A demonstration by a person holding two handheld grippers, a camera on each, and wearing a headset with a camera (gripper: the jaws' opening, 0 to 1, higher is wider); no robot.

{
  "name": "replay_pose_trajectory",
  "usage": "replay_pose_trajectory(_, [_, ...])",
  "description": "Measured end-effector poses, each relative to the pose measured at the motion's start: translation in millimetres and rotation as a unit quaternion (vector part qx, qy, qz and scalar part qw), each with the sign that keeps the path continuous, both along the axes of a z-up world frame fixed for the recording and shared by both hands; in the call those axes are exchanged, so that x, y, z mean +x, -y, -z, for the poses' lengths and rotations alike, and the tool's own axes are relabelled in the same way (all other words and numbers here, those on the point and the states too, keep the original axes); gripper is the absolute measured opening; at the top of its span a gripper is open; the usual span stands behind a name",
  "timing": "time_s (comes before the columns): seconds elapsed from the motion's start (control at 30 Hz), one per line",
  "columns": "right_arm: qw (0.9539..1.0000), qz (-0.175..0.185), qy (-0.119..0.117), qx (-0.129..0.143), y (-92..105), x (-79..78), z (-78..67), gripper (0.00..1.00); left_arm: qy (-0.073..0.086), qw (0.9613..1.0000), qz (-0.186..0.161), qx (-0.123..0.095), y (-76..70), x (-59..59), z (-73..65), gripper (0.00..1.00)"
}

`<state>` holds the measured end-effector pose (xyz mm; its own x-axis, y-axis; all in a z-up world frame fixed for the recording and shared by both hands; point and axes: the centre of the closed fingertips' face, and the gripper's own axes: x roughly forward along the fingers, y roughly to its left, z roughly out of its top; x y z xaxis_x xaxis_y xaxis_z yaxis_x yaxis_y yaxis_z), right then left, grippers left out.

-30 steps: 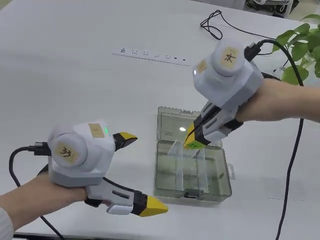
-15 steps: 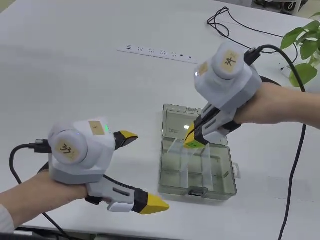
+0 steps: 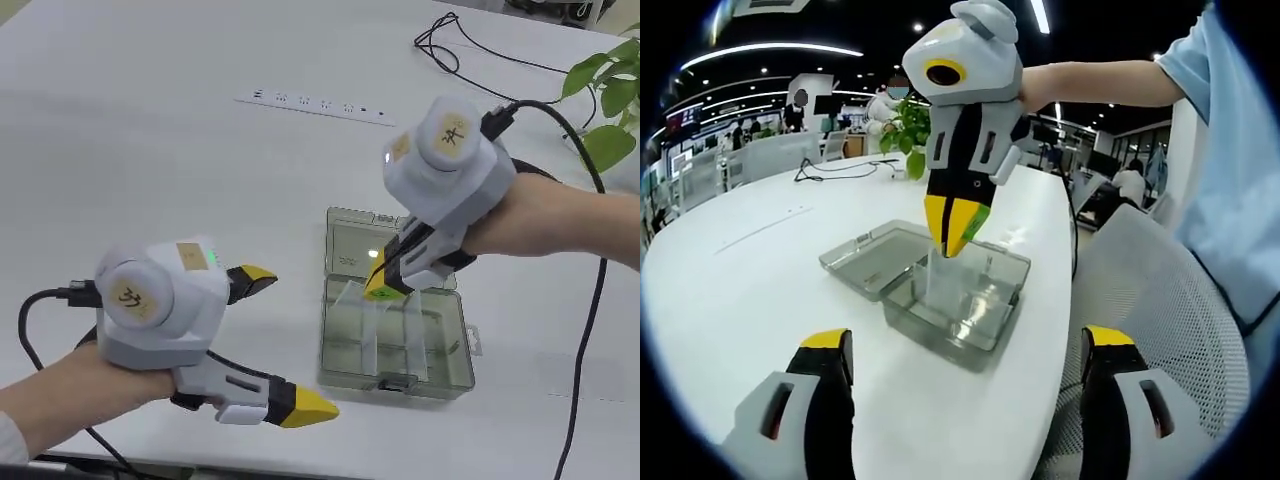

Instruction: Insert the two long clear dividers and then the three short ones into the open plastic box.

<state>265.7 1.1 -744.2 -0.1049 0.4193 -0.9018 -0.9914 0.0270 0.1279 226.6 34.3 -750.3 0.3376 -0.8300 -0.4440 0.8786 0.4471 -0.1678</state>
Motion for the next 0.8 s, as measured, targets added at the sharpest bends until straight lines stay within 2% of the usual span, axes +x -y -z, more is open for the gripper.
replay_pose_trajectory(0.2, [0.9997, -0.017, 0.016, -0.008, -6.2, -9.5, 3.6, 0.02, -0.001, 1.0000, 0.000, 0.001, -1.7, -2.1, 1.8, 0.96])
replay_pose_trajectory(0.4, [0.9989, -0.031, 0.028, -0.022, -11.9, -15.2, 14.4, 0.02, -0.003, 1.0000, -0.001, -0.002, -3.7, -3.1, 2.7, 0.95])
replay_pose_trajectory(0.6, [0.9986, -0.032, 0.033, -0.025, -12.3, -10.4, 28.1, 0.02, -0.003, 1.0000, -0.003, 0.000, -7.2, -3.2, 5.1, 0.94])
replay_pose_trajectory(0.7, [0.9986, -0.033, 0.037, -0.020, -14.2, -9.2, 30.5, 0.02, -0.004, 1.0000, -0.002, 0.000, -8.1, -3.1, 6.1, 0.94])
replay_pose_trajectory(0.8, [0.9988, -0.028, 0.033, -0.021, -16.1, -6.5, 38.2, 0.02, -0.005, 1.0000, -0.002, 0.000, -9.3, -2.9, 7.6, 0.94])
